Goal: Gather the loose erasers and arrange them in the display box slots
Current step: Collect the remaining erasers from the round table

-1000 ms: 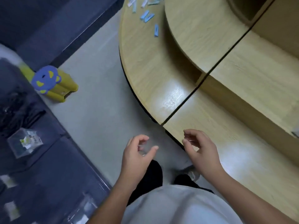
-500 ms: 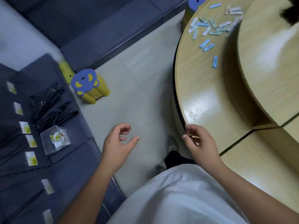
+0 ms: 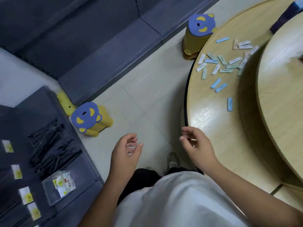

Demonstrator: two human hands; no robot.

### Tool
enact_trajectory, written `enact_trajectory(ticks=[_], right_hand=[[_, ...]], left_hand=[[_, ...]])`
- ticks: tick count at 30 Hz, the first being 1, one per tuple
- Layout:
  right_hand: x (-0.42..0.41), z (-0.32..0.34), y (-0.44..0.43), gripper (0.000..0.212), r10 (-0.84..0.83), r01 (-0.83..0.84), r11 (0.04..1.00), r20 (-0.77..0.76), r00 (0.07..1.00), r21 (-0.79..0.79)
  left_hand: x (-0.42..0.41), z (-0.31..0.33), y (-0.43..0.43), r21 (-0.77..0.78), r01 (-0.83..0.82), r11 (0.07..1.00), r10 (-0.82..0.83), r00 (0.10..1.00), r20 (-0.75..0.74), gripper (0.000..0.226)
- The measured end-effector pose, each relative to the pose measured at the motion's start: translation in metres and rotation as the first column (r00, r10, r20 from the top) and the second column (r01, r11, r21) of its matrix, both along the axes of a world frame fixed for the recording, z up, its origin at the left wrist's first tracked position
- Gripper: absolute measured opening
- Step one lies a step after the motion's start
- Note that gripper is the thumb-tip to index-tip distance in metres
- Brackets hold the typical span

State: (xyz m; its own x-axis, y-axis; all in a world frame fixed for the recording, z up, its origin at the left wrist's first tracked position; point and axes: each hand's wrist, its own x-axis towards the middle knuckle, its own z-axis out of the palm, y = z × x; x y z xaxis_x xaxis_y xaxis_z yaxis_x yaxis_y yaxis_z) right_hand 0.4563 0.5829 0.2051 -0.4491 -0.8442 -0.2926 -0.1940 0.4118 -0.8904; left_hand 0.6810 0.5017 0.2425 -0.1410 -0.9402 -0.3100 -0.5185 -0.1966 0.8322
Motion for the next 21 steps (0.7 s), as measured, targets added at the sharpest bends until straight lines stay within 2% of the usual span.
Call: enact_trajectory(ticks=[5,9,14,21], right_hand=[[-0.007,-0.005,-0.071,0.032,-0.131,0.131,0.991,0.033,0.991,0.002],[-0.015,-0.013,-0.124,0.034,-0.286,0.286,0.958,0.016,0.958,0.038],[-0.023,-0.008,-0.184,0.028,-0.531,0.529,0.846,0.011,0.847,0.066],[-0.070,-0.004,-0.257,0.024,-0.754,0.752,0.656,0.013,0.657,0.063]], left_hand=[[-0.017,-0.009,-0.095,0.056,0.050,0.997,-0.049,0.998,-0.034,0.026],[-0.044,-0.025,-0.190,0.092,0.207,0.974,-0.202,0.978,-0.056,0.028],[-0.103,-0.028,-0.306,0.095,0.448,0.889,-0.443,0.894,-0.069,0.032],[-0.191,-0.025,-0.393,0.115,0.695,0.710,-0.696,0.717,-0.036,0.031]])
